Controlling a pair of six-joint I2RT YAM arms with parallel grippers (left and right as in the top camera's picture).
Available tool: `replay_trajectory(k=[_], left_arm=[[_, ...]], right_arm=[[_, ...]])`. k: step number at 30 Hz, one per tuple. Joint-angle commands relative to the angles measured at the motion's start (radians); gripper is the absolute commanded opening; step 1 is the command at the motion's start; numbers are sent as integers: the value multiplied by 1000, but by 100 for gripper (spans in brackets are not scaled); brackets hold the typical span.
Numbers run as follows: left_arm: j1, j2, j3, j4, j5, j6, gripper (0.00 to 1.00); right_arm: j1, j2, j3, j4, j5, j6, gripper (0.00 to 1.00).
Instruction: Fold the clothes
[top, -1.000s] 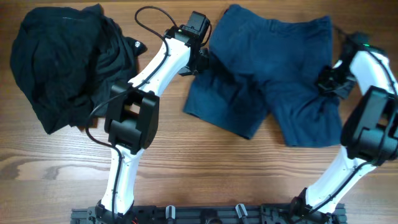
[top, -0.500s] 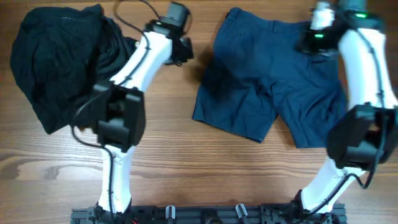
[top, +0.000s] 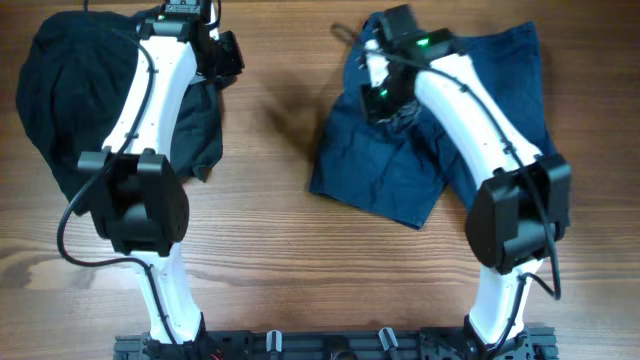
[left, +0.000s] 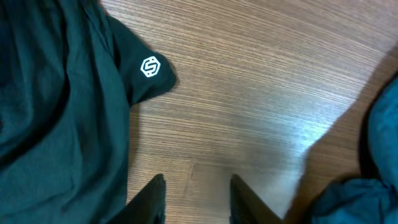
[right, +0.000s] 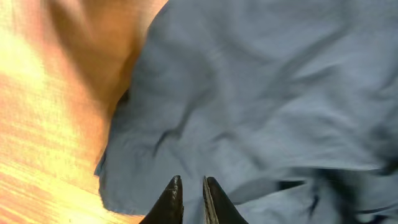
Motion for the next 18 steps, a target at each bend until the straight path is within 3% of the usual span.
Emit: replay_trajectory(k=[1, 3, 5, 10, 18], left_arm=[[34, -105, -5, -6, 38, 44, 44], [63, -152, -5, -10, 38, 54, 55], [93, -196, -5, -16, 38, 54, 62], [167, -284, -5, -39, 38, 57, 69], [209, -307, -5, -76, 38, 57, 68]], right_arm=[[42, 12, -48, -16, 37, -2, 20], [66, 12, -86, -8, 37, -10, 36], [89, 12, -134, 24, 14, -27, 44], [116, 15, -234, 142, -35, -26, 47], [133, 19, -386, 268, -88, -29, 45]])
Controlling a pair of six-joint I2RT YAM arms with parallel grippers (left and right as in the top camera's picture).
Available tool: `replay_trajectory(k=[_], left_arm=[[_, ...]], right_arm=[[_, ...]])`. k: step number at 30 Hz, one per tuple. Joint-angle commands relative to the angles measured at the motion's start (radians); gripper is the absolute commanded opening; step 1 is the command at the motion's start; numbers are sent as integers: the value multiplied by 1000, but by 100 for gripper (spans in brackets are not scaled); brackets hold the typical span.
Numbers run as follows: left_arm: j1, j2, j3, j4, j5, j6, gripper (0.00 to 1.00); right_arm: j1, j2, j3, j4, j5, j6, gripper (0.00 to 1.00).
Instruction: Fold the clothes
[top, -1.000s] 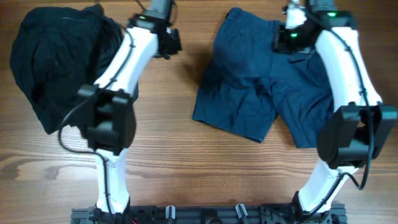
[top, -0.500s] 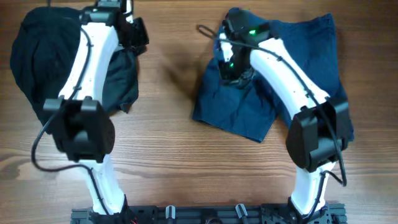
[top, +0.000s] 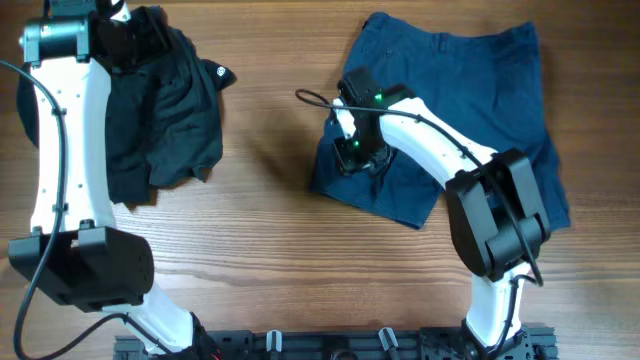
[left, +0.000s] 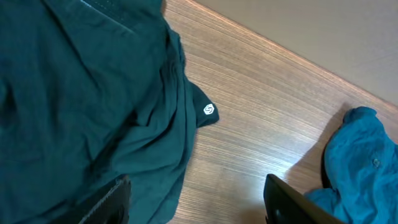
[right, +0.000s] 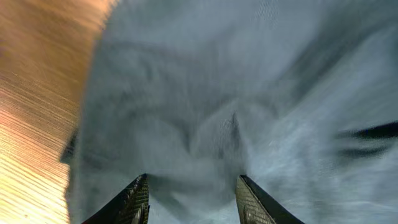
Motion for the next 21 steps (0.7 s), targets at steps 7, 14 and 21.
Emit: replay_trajectory(k=[7, 14, 21], left_arm=[[7, -48, -5, -3, 16, 48, 68], [7, -50, -5, -13, 16, 70, 68], [-9, -47, -5, -24, 16, 75, 68]], right_arm=[[126, 47, -56, 27, -32, -51, 45], [238, 80, -51, -35, 50, -80, 46], [196, -11, 145, -124, 52, -16, 51]])
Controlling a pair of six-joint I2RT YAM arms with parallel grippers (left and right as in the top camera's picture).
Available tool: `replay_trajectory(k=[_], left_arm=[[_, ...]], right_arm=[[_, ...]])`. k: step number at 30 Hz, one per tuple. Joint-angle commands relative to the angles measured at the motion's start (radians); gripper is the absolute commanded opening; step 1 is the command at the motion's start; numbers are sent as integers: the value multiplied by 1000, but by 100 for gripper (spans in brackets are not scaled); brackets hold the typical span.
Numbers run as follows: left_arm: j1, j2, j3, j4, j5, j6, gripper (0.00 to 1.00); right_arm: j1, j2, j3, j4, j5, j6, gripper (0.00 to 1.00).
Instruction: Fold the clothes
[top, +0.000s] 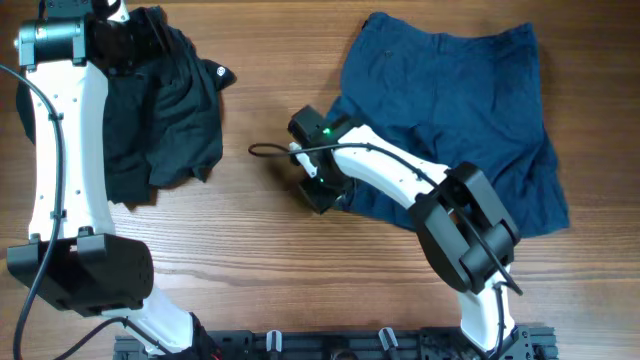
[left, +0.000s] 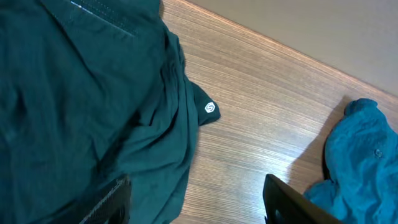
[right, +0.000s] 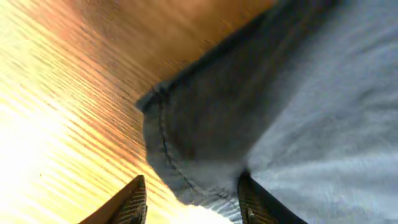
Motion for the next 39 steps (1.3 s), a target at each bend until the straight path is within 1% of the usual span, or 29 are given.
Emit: replay_trajectory(k=[1, 4, 5, 8, 10, 12, 13, 16, 18, 19, 21, 22, 24, 27, 31, 35, 39], left_arm=[[-18, -27, -5, -15, 16, 36, 68], [-63, -25, -13, -38, 22, 43, 68], [-89, -25, -24, -50, 53, 47, 68], [-151, -24, -90, -54, 109, 47, 69], [-208, -20, -181, -48, 131, 54, 71], [-250, -15, -278, -18, 164, 78, 72], [-274, -11, -345, 18, 198, 80, 72], [-315, -4, -477, 121, 333, 106, 73], [-339, -2, -535, 189, 394, 108, 75], [-356, 0, -559, 219, 412, 130, 77], [-394, 18, -588, 263, 416, 163, 85], [-406, 29, -591, 273, 417, 171, 87], [-421, 56, -591, 295, 416, 174, 88], [-431, 142, -591, 351, 416, 172, 88], [-431, 212, -591, 370, 416, 168, 88], [-432, 240, -591, 389, 416, 150, 88], [-451, 245, -591, 419, 417, 123, 83]], right_arm=[[-33, -56, 148, -45, -4, 24, 51], [-82, -117, 279, -125, 6, 43, 52], [-117, -143, 317, -140, 8, 71, 53], [-236, -217, 355, -139, 7, 114, 56], [-355, -265, 357, -146, -26, 109, 57], [-445, -287, 357, -166, -84, 61, 57], [-497, -295, 357, -183, -106, 40, 58], [-567, -298, 357, -221, -114, 6, 59], [-591, -298, 357, -232, -115, 0, 59], [-598, -298, 357, -232, -115, -3, 59], [-605, -298, 357, -231, -115, -3, 59], [-606, -298, 357, -232, -114, -3, 60], [-606, -298, 357, -235, -115, -3, 60], [-606, -298, 357, -243, -114, -5, 60], [-607, -298, 357, -250, -111, -18, 60], [-607, -298, 357, -248, -111, -17, 60], [-607, -298, 357, -248, -110, -17, 60]])
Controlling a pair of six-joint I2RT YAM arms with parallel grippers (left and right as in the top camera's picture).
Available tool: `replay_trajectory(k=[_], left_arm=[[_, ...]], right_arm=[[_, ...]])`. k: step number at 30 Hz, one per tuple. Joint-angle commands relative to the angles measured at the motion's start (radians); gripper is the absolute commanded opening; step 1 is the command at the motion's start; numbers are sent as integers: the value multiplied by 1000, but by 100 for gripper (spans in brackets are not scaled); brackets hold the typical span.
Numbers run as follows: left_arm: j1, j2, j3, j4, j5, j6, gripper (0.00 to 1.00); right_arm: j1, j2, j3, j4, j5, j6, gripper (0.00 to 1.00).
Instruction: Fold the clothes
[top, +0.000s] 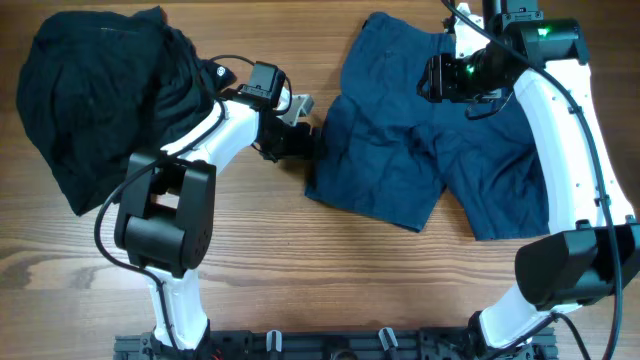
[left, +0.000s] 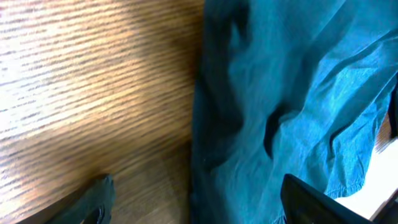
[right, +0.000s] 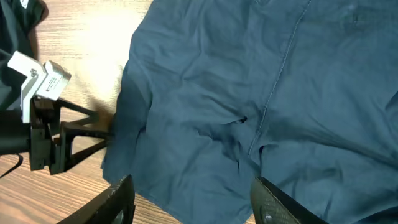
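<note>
Blue shorts (top: 420, 150) lie spread and creased at the table's centre right, one leg reaching toward the front left. A black garment (top: 100, 90) is bunched at the far left. My left gripper (top: 305, 140) is stretched across to the left edge of the shorts, low over the table. It is open, with that edge of the shorts (left: 280, 93) running between its wide-spread fingers (left: 93, 199). My right gripper (top: 440, 78) hangs open high above the upper part of the shorts (right: 249, 93), holding nothing. From there the left gripper (right: 109, 129) shows at the hem.
Bare wooden table (top: 300, 280) stretches between the two garments and along the front. The arm bases stand at the front edge. The left arm's links lie across the black garment's right side.
My left gripper went from above the black garment at the far left to the left edge of the shorts. My right gripper left the shorts' front-left corner and is now high over their upper part.
First my right gripper was shut on the shorts' upper left and my left hovered near the black garment. Then the right stood open on the left leg, then at its front-left corner, with the left open over the black garment. Now the left is at the shorts.
</note>
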Motion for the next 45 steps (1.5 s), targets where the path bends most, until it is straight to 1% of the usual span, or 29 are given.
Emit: replay_trajectory(k=[1, 3, 5, 6, 7, 8, 9, 10, 11, 13, 19, 21, 26, 27, 28, 30, 32, 33, 34, 37, 39, 40, 41, 45], left_arm=[[-26, 24, -7, 22, 16, -23, 80], [-49, 37, -7, 32, 15, -40, 78], [-72, 66, -7, 50, 15, -79, 73], [-77, 79, -7, 58, 15, -98, 68], [-82, 87, -7, 63, 15, -108, 58], [-85, 95, -7, 68, 8, -127, 45], [-85, 97, -7, 69, -14, -148, 21], [-84, 96, -6, 67, -54, -178, 4], [-77, 93, -6, 63, -83, -194, 4], [-45, 79, -6, 41, -122, -233, 4], [129, -31, -6, -88, -127, -234, 4], [182, -58, -6, -128, -161, -256, 4], [223, -72, -6, -142, -161, -254, 4], [223, -72, -6, -143, -161, -251, 9], [223, -75, -6, -145, -161, -251, 22], [224, -94, -6, -145, -162, -240, 38], [223, -145, -6, -145, -188, -229, 51], [223, -192, -6, -147, -216, -229, 56], [223, -227, -6, -148, -233, -229, 59], [214, -320, -6, -140, -248, -204, 64], [187, -361, -6, -100, -247, -182, 74], [166, -363, -6, -73, -248, -164, 77], [142, -357, -6, -47, -248, -144, 78], [42, -291, -6, 56, -287, -142, 79]], right_arm=[[-6, -18, 11, 1, -16, -15, 60], [-6, -18, 11, 1, -15, -16, 60], [-6, -18, 11, 1, -13, -16, 60], [-6, -18, 11, 0, -13, -17, 60], [-6, -18, 11, 0, -12, -17, 60], [-6, -18, 11, -2, -5, -16, 60], [-6, -18, 11, -4, 3, -16, 60], [-6, -18, 11, -7, 7, -17, 60], [-6, -18, 11, -9, 10, -16, 60], [-6, -18, 11, -10, 10, -16, 60], [-7, -18, 11, -6, 10, -4, 60], [-7, -18, 11, -3, 10, 13, 60], [-7, -18, 8, -5, 20, 47, 60], [-10, -18, 8, -5, 43, 71, 60], [-13, -18, 8, -3, 75, 100, 60], [-29, -18, 8, 2, 98, 117, 60], [-52, -18, 8, -1, 97, 117, 60], [-62, -18, 8, -3, 97, 114, 61], [-67, -18, 8, -2, 97, 115, 61], [-74, -18, 8, -2, 97, 118, 62], [-83, -18, 8, 2, 98, 139, 64], [-93, -18, 8, 8, 97, 145, 64], [-105, -18, 8, 13, 97, 145, 64], [-157, -18, 8, 12, 47, 143, 64]])
